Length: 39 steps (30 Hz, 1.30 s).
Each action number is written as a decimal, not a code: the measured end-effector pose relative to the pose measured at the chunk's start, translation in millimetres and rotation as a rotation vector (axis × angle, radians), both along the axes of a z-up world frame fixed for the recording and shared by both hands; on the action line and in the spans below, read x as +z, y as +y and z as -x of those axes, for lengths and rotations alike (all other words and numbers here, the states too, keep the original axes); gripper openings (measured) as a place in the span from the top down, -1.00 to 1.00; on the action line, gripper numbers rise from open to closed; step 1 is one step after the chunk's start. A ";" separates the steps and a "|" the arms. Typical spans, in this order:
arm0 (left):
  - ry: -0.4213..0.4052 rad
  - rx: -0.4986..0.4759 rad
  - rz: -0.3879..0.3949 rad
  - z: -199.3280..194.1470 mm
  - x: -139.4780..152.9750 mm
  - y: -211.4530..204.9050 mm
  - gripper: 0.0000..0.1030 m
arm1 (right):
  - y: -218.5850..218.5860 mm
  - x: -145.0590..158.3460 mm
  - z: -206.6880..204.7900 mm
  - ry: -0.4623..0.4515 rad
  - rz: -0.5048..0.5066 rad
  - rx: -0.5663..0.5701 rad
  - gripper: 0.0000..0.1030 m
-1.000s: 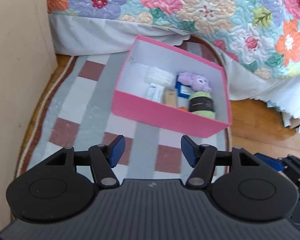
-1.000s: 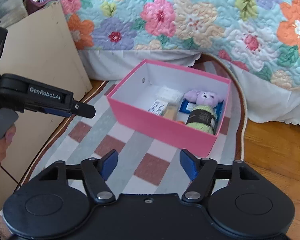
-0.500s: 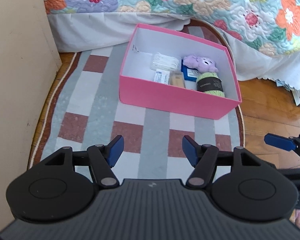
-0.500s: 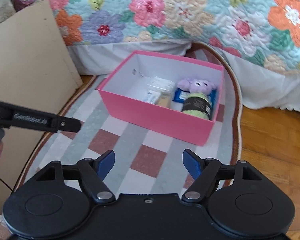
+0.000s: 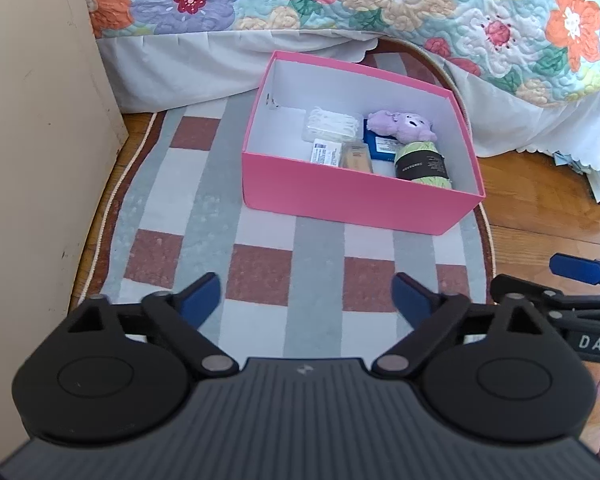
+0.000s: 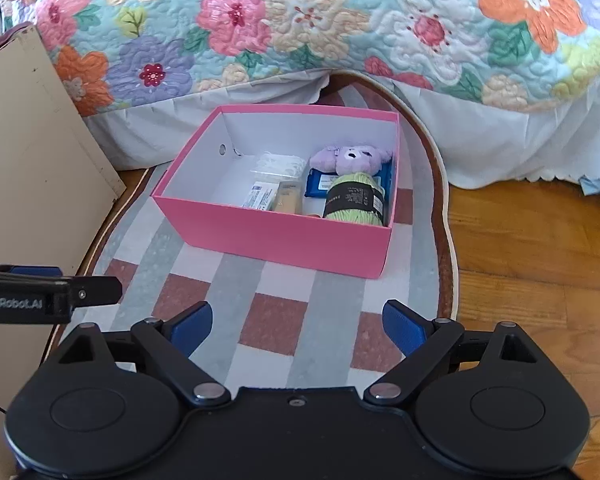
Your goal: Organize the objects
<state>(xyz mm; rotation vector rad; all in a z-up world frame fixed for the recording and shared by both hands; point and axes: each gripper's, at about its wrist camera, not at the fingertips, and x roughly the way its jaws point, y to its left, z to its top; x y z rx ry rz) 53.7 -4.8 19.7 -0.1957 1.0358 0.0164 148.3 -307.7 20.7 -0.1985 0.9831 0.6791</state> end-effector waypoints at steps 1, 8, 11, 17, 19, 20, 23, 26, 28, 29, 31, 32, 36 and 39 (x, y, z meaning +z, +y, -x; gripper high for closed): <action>-0.001 -0.002 -0.006 0.3 0.2 -0.8 -0.99 | -0.6 -0.7 -0.7 0.006 0.002 -0.008 -0.83; 0.048 0.018 -0.035 -2.5 -5.0 -0.9 -1.00 | -5.8 -3.8 -1.7 0.027 0.029 -0.030 -0.83; 0.059 0.023 -0.044 -2.8 -4.8 -0.2 -1.00 | -6.7 -3.8 -2.6 0.031 0.036 -0.030 -0.83; 0.100 0.038 -0.044 -5.9 -5.5 -0.2 -1.00 | -7.0 -2.8 -1.7 0.028 0.038 -0.037 -0.83; 0.118 0.048 -0.053 -7.2 -7.2 0.7 -1.00 | -5.9 -2.0 -1.0 0.024 0.041 -0.044 -0.83; 0.125 0.046 -0.060 -7.8 -7.6 0.8 -1.00 | -5.6 -0.9 -1.1 0.020 0.047 -0.041 -0.83; 0.135 0.045 -0.055 -8.4 -7.4 2.2 -1.00 | -5.3 3.3 -1.4 0.007 0.052 -0.039 -0.83; 0.140 0.041 -0.047 -7.6 -5.5 2.4 -1.00 | -6.4 6.0 -1.4 0.008 0.054 -0.038 -0.83; 0.140 0.034 -0.057 -7.1 -3.3 1.0 -1.00 | -7.4 6.9 -0.7 0.004 0.055 -0.041 -0.83; 0.142 0.031 -0.064 -6.3 -2.3 0.2 -1.00 | -8.4 7.4 0.1 0.003 0.057 -0.044 -0.83; 0.147 0.028 -0.074 -6.6 -1.1 -0.5 -1.00 | -10.6 7.8 1.5 0.001 0.057 -0.049 -0.83; 0.151 0.027 -0.081 -6.3 -0.8 -1.2 -1.00 | -11.6 7.8 2.0 0.000 0.060 -0.051 -0.83; 0.153 0.018 -0.114 -4.6 1.7 -4.2 -1.00 | -15.0 8.3 4.0 0.002 0.069 -0.056 -0.83; 0.152 0.013 -0.113 -4.2 4.4 -4.7 -1.00 | -16.5 8.5 4.8 0.001 0.067 -0.062 -0.83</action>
